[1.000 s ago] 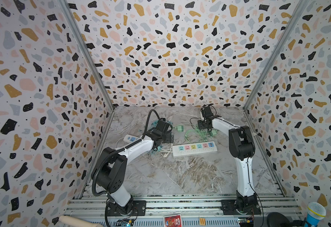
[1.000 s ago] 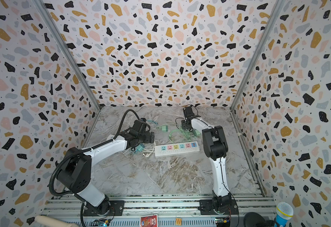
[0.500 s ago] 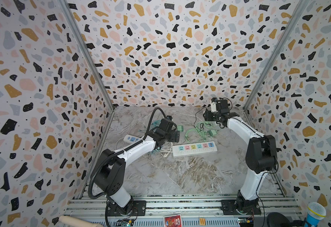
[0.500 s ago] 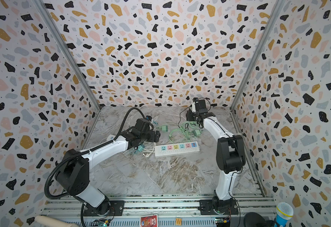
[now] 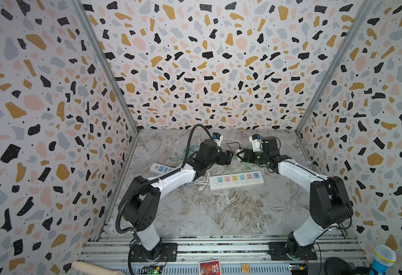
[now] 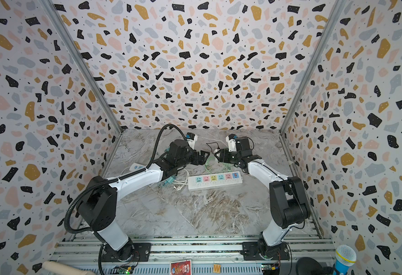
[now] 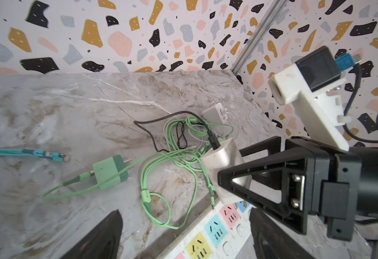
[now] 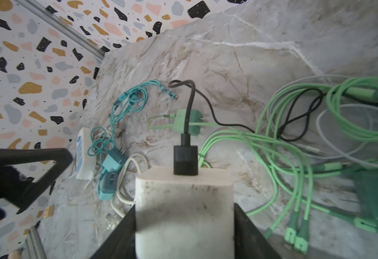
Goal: Insert plugs into power strip
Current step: Pick up the plug from the top-center of the table, then pass the plug.
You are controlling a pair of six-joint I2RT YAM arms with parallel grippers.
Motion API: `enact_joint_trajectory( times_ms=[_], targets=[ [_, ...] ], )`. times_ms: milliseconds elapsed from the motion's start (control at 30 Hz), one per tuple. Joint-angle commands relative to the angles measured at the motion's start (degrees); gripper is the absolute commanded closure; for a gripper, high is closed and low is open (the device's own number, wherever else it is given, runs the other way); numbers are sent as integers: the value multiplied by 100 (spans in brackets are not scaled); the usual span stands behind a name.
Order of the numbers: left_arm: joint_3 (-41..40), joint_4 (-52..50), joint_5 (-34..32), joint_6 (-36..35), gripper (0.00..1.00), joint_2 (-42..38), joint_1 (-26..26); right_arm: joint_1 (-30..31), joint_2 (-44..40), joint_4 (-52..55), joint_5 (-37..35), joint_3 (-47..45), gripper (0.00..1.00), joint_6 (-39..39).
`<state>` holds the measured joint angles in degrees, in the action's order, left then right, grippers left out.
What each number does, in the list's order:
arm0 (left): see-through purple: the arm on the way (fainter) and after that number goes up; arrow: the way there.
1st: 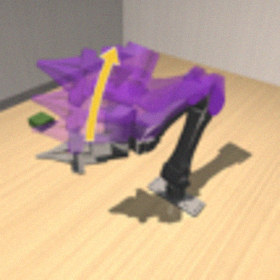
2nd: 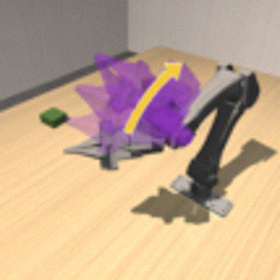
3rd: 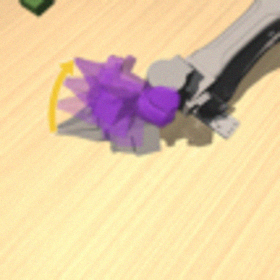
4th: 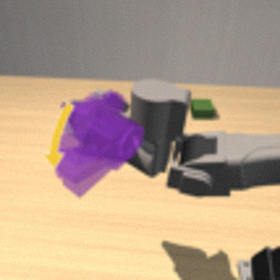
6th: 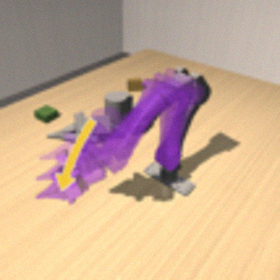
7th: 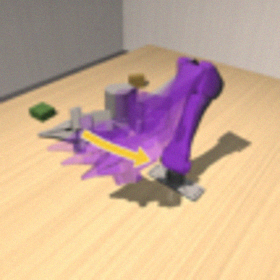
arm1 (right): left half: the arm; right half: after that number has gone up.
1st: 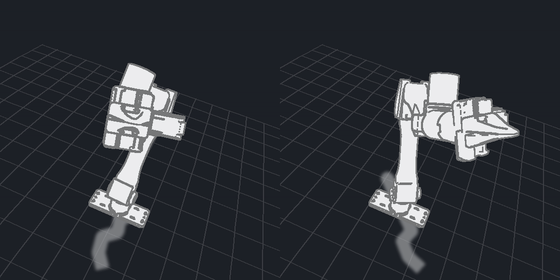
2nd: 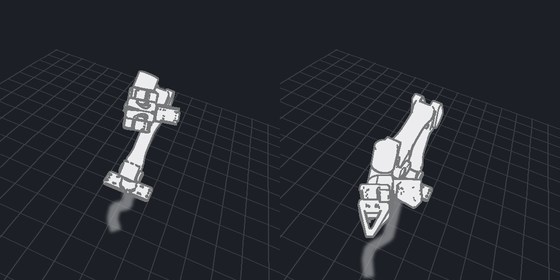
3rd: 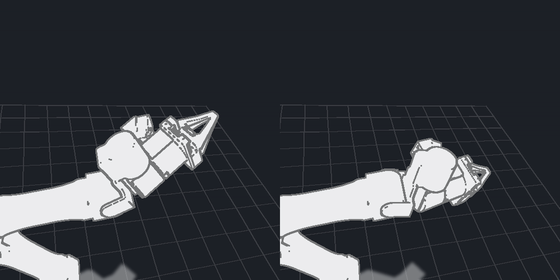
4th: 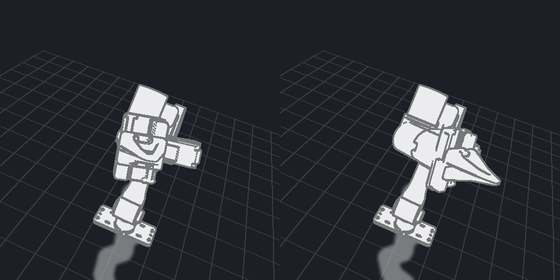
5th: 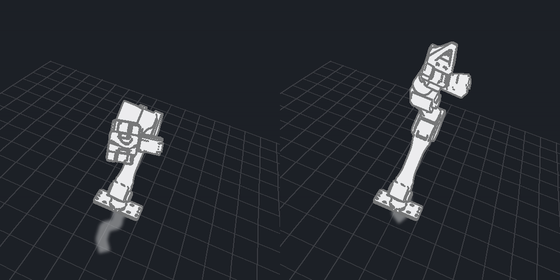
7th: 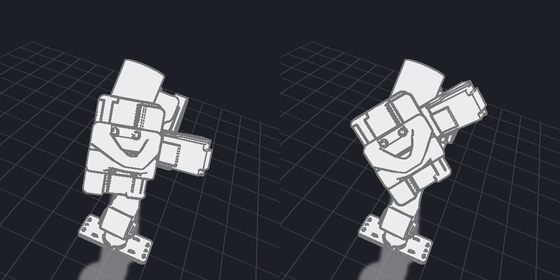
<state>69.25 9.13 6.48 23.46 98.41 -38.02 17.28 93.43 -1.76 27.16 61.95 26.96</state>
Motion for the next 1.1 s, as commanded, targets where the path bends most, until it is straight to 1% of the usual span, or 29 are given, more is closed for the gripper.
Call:
enact_joint_trajectory(
  times_ms=[0,67,167,333,433,733,767,900,1067],
  targets=[
    [60,702,475,249,13,116,-30,4,-477,-757,436,-82,57,475],
    [4,826,525,368,13,134,-30,36,-470,-918,662,-141,57,526],
    [30,853,519,450,13,169,-30,164,-478,-774,459,-186,57,356],
    [190,893,762,651,13,290,-21,228,-544,-850,358,-437,57,147],
    [290,805,849,732,14,392,-6,294,-649,-863,180,-523,57,-64],
    [523,564,1260,1081,20,749,110,381,-804,-942,-124,-640,57,-466],
    [548,400,1268,1084,21,741,119,390,-807,-930,-164,-648,57,-503],
    [572,309,1337,1096,21,762,128,416,-827,-1018,-143,-699,57,-586],
    [610,484,1584,1239,21,885,129,491,-878,-1137,-78,-760,57,-676]
  ],
)
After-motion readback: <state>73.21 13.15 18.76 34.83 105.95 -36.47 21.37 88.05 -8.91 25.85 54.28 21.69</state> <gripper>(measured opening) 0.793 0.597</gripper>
